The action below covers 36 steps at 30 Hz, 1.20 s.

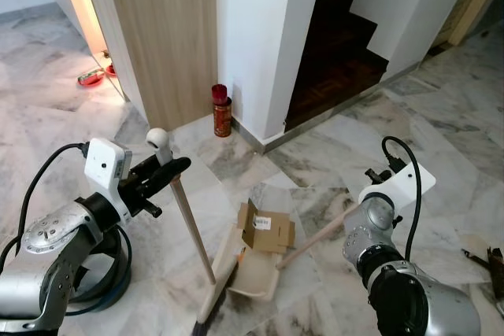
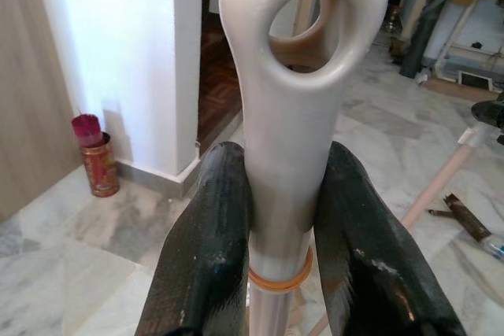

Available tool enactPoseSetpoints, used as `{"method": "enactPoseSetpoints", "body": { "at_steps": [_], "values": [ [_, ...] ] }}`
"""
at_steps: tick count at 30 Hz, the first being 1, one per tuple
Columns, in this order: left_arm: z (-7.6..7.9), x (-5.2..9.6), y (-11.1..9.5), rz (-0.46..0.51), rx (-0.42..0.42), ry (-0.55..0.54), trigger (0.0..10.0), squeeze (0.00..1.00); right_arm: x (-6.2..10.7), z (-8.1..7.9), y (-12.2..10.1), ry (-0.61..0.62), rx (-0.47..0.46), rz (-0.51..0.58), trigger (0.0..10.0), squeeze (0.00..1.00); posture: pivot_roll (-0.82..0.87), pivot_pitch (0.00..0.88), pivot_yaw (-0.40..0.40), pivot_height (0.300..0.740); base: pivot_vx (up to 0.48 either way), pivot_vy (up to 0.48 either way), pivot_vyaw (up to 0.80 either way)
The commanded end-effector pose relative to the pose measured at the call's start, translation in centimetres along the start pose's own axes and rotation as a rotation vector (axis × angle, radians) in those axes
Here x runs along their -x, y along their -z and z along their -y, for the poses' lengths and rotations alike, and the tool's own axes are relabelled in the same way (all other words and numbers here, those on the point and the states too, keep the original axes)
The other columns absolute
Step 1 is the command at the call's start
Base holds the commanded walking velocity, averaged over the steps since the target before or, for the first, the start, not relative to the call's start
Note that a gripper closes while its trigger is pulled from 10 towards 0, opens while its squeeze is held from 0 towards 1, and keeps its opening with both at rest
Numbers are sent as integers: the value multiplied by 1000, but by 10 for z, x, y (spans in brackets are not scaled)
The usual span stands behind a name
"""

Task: Sweep floor

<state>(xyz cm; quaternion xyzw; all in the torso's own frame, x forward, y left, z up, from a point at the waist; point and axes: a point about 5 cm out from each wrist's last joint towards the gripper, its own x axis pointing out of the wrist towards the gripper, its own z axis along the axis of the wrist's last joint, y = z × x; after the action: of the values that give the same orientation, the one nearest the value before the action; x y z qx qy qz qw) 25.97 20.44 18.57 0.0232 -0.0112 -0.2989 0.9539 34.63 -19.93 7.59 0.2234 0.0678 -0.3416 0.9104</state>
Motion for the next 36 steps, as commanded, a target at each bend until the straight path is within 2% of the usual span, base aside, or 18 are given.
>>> {"method": "enactPoseSetpoints", "body": {
  "at_steps": [1,2,4,5,7,12,17,28,32,36],
  "values": [
    [-8,6,-9,25,-49,-62,10000,0,-5,-12,-21,-20,-56,59,10000,0,264,0,-74,740,0,0,0],
    [-8,6,-9,25,-49,-62,10000,0,-5,-12,-21,-20,-56,59,10000,0,264,0,-74,740,0,0,0],
    [-20,9,-11,30,-100,-153,10000,0,-6,-13,-23,-37,-44,67,10000,0,257,0,-73,740,0,0,0],
    [-20,9,-11,30,-100,-153,10000,0,-6,-13,-23,-37,-44,67,10000,0,257,0,-73,740,0,0,0],
    [-33,10,-13,16,-165,-243,10000,0,-7,-11,-23,-42,-36,69,10000,0,251,0,-69,740,0,0,0],
    [-39,10,-16,26,-186,-304,10000,0,-8,-6,-24,-24,-48,75,10000,0,243,0,-64,740,0,0,0],
    [-44,8,-18,53,-199,-362,10000,0,-9,-8,-26,-24,-61,74,10000,0,238,0,-68,740,0,0,0],
    [-64,21,-27,134,-266,-551,10000,0,-9,-17,-25,-135,-94,42,10000,0,233,0,-77,740,0,0,0],
    [-62,18,-31,170,-261,-539,10000,0,-8,-16,-22,-155,-101,26,10000,0,233,0,-77,740,0,0,0],
    [-52,6,-26,189,-221,-476,10000,0,-7,-18,-18,-182,-157,-11,10000,0,215,0,-82,740,0,0,0]
  ]
}}
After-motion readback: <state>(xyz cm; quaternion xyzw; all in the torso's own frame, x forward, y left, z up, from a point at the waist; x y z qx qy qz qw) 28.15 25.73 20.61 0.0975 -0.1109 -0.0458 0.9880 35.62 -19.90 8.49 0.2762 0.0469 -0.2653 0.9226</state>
